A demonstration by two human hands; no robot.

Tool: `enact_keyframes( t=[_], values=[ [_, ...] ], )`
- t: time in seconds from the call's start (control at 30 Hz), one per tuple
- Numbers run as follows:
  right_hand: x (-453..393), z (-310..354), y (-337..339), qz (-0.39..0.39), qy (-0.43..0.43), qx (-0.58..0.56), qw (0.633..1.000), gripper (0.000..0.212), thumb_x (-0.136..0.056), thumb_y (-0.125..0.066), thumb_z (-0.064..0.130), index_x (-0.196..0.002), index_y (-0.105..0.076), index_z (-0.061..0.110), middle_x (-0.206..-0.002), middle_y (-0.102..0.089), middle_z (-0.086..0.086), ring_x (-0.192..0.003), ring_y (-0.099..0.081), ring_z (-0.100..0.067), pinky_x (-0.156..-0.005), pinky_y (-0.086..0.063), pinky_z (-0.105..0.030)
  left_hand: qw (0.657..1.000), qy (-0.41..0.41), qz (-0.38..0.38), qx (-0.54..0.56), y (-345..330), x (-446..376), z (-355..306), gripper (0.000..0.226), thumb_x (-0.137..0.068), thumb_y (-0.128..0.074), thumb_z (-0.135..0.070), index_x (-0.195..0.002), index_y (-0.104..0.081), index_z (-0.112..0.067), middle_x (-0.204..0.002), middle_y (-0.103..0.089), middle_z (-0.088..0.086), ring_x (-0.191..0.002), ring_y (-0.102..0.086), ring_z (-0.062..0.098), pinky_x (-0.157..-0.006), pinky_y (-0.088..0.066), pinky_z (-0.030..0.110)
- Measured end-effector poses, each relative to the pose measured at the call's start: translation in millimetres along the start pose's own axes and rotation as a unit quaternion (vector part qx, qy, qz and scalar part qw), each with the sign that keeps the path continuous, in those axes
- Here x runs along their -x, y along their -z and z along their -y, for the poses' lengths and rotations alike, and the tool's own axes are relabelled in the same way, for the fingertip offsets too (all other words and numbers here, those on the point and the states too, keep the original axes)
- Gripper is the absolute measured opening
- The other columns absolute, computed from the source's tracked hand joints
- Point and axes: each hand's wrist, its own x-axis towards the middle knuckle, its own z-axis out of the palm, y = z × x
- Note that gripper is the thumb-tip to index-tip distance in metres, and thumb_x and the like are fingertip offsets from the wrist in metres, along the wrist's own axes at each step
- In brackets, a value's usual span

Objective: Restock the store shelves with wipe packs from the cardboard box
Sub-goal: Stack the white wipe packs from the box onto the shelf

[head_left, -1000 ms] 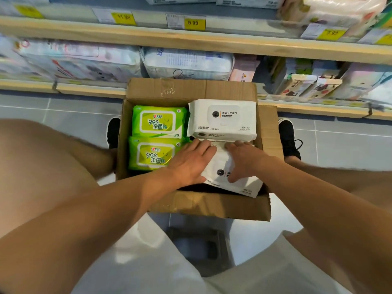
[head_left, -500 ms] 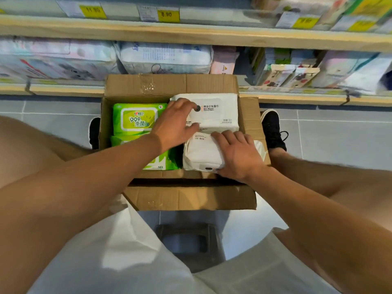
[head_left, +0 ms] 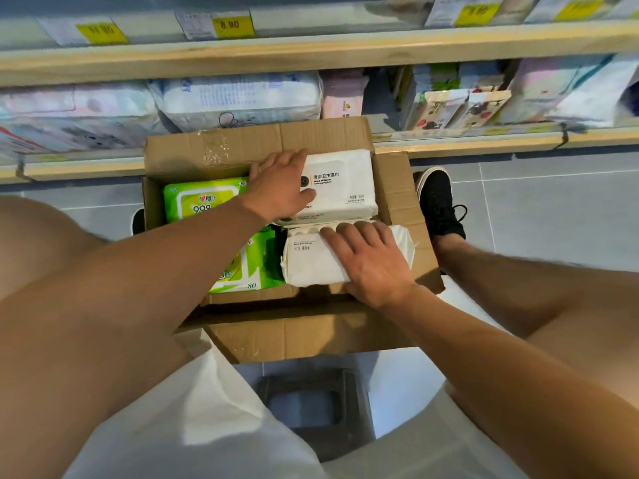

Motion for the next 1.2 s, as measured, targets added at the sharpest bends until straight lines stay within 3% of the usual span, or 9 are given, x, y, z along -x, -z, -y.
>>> enact_keyframes(
  t=[0.1, 0.2, 0.33, 0.43, 0.53, 0.63, 0.77, 0.93, 1.2],
  values=[
    [-3.1, -2.0, 0.0, -0.008, -0.007, -0.009, 1.0, 0.093, -0.061, -0.08, 0.031, -0.142, -0.038, 0.016, -0.127, -0.053, -0.01, -0.113, -0.049, -0.034, -0.103, -0.029, -0.047, 0.999, 0.009, 0.001, -0.031, 8.0, 4.9, -4.1, 0.091, -0.065, -0.07, -0.056, -0.141, -0.034, -0.021, -0.133, -0.04, 0.008, -0.124, -0.034, 0.032, -0.104, -0.028, 0.046],
    [-2.7, -4.3, -1.3, 0.005, 0.008, -0.002, 1.0, 0.092, -0.063, -0.08, 0.035, -0.142, -0.036, 0.019, -0.129, -0.051, -0.008, -0.116, -0.047, -0.032, -0.104, -0.028, -0.046, 0.999, -0.015, -0.006, -0.028, 9.2, 10.1, -4.2, 0.074, -0.054, -0.075, -0.061, -0.115, -0.055, -0.024, -0.114, -0.045, 0.004, -0.112, -0.04, 0.029, -0.093, -0.033, 0.042],
    [0.8, -3.8, -3.4, 0.017, 0.027, 0.005, 0.999, 0.093, -0.063, -0.082, 0.036, -0.142, -0.036, 0.022, -0.13, -0.051, -0.007, -0.119, -0.046, -0.031, -0.106, -0.027, -0.046, 0.993, -0.051, 0.019, 0.109, 8.7, 9.2, 4.3, 0.062, -0.048, -0.083, -0.053, -0.091, -0.05, -0.022, -0.106, -0.045, 0.002, -0.103, -0.045, 0.026, -0.086, -0.042, 0.034],
    [0.6, -6.5, -3.9, 0.007, 0.03, 0.006, 1.0, 0.093, -0.061, -0.083, 0.035, -0.141, -0.037, 0.021, -0.129, -0.051, -0.007, -0.116, -0.047, -0.031, -0.105, -0.027, -0.044, 0.988, -0.037, 0.074, 0.129, 12.9, 6.5, 3.6, 0.069, -0.053, -0.088, -0.041, -0.105, -0.048, -0.018, -0.113, -0.05, 0.004, -0.104, -0.05, 0.024, -0.077, -0.04, 0.03],
    [2.2, -8.0, -5.4, 0.016, 0.034, 0.004, 0.999, 0.094, -0.061, -0.082, 0.033, -0.142, -0.036, 0.023, -0.133, -0.049, -0.008, -0.12, -0.046, -0.032, -0.107, -0.025, -0.044, 0.985, -0.007, 0.129, 0.117, 14.2, 7.4, -0.3, 0.104, -0.052, -0.085, -0.046, -0.14, -0.035, -0.026, -0.134, -0.051, 0.003, -0.12, -0.049, 0.025, -0.094, -0.043, 0.03],
    [3.8, -7.3, -7.3, 0.02, 0.038, 0.007, 0.999, 0.093, -0.062, -0.081, 0.031, -0.143, -0.035, 0.024, -0.135, -0.048, -0.008, -0.123, -0.044, -0.032, -0.109, -0.025, -0.044, 0.985, 0.003, 0.147, 0.089, 14.9, 11.4, -3.0, 0.109, -0.042, -0.075, -0.059, -0.141, -0.035, -0.036, -0.129, -0.058, -0.005, -0.116, -0.054, 0.023, -0.096, -0.047, 0.036],
    [1.4, -7.3, -7.2, 0.012, 0.032, 0.011, 0.999, 0.096, -0.059, -0.084, 0.036, -0.141, -0.036, 0.024, -0.129, -0.052, -0.007, -0.115, -0.048, -0.031, -0.106, -0.027, -0.043, 0.992, -0.013, 0.078, 0.098, 16.6, 20.2, -7.2, 0.087, -0.046, -0.082, -0.042, -0.126, -0.049, -0.033, -0.111, -0.064, -0.007, -0.101, -0.059, 0.02, -0.085, -0.051, 0.033],
    [-0.5, 0.2, 2.8, 0.021, -0.027, -0.007, 0.999, 0.102, -0.06, -0.08, 0.04, -0.144, -0.024, 0.022, -0.127, -0.05, -0.007, -0.112, -0.048, -0.033, -0.101, -0.031, -0.043, 1.0, 0.009, -0.021, 0.018, 30.0, 43.8, -3.3, 0.102, -0.044, -0.079, -0.05, -0.136, -0.039, -0.035, -0.124, -0.055, 0.002, -0.115, -0.051, 0.028, -0.092, -0.044, 0.047],
    [-8.2, 15.9, 47.9, -0.014, -0.091, -0.027, 0.995, 0.096, -0.07, -0.073, 0.046, -0.149, -0.023, 0.023, -0.134, -0.043, -0.005, -0.12, -0.04, -0.031, -0.103, -0.027, -0.042, 0.986, 0.066, -0.15, 0.013, 92.5, 89.2, 24.3, 0.097, -0.049, -0.083, -0.048, -0.135, -0.039, -0.034, -0.122, -0.054, 0.007, -0.115, -0.049, 0.034, -0.09, -0.043, 0.049]
  ],
)
